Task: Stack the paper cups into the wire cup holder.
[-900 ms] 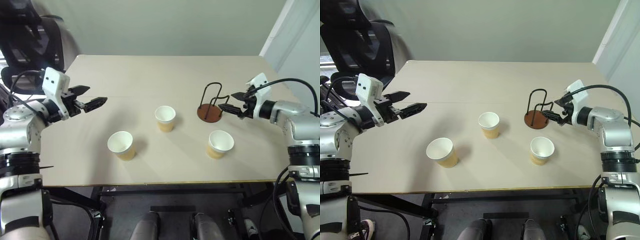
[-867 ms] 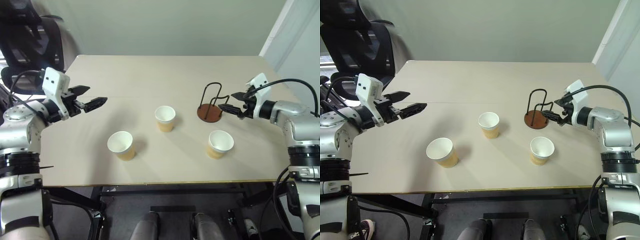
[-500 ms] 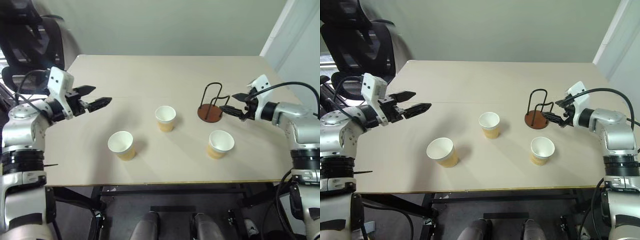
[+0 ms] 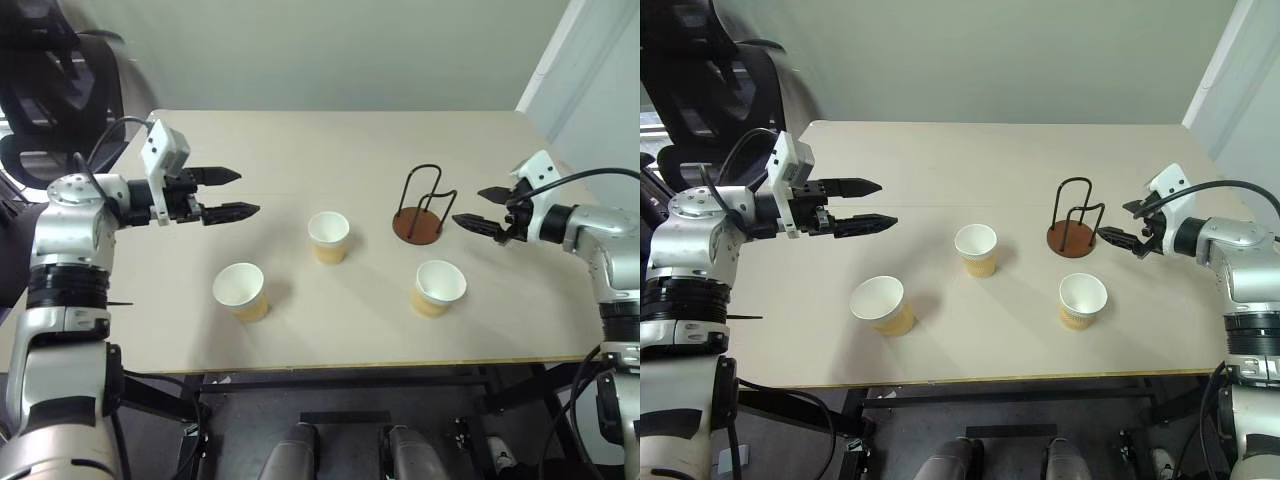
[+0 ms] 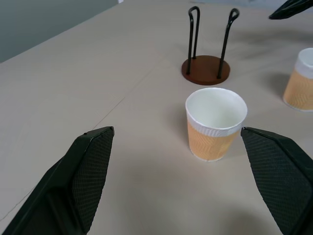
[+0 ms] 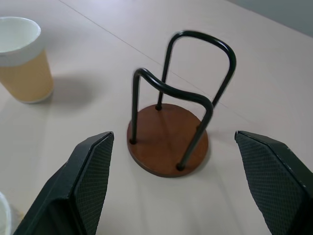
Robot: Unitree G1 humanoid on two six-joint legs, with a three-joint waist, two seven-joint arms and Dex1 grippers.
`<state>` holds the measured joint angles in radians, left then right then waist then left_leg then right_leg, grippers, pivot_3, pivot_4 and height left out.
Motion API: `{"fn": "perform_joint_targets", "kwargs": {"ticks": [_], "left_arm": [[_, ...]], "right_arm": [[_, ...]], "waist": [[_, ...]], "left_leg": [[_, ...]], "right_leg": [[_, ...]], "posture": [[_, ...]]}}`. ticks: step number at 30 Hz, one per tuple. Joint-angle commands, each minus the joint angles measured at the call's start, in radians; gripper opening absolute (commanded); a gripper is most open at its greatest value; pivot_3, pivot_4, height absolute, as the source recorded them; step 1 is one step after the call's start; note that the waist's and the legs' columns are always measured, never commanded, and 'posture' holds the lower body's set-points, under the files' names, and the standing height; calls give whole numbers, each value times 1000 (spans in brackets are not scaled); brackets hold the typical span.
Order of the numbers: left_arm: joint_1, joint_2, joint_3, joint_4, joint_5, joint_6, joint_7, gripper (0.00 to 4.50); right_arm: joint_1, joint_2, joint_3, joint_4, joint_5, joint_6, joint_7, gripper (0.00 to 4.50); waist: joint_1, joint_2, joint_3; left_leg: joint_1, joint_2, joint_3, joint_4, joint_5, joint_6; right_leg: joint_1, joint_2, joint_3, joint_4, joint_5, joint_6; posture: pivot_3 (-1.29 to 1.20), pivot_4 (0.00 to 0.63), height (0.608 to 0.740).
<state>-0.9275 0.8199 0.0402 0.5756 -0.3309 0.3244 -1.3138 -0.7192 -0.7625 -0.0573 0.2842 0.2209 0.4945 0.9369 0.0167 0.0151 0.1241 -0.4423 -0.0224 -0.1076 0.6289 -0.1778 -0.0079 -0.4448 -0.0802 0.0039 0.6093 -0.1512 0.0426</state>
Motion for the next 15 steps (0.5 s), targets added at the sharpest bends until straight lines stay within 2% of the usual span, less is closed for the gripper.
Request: {"fn": "perform_joint_targets", "kwargs": {"ticks": [1, 15], "left_arm": [[-34, -11, 18, 2, -5, -14, -8, 4434], [-23, -8, 44, -63, -22, 14, -7, 4434]], "right_arm": [[-52, 18, 3, 24, -32, -26, -59, 4034], [-119, 81, 49, 128, -108, -96, -117, 4034]], "waist": [[0, 0, 0], [1, 0, 0]], "left_leg": [[0, 0, 0, 0, 0, 0], [-1, 0, 0, 0, -1, 1]], "right_leg": [[0, 0, 0, 0, 0, 0], [-1, 0, 0, -1, 0, 1]], "posture": [[0, 150, 740], [0, 150, 740]]}}
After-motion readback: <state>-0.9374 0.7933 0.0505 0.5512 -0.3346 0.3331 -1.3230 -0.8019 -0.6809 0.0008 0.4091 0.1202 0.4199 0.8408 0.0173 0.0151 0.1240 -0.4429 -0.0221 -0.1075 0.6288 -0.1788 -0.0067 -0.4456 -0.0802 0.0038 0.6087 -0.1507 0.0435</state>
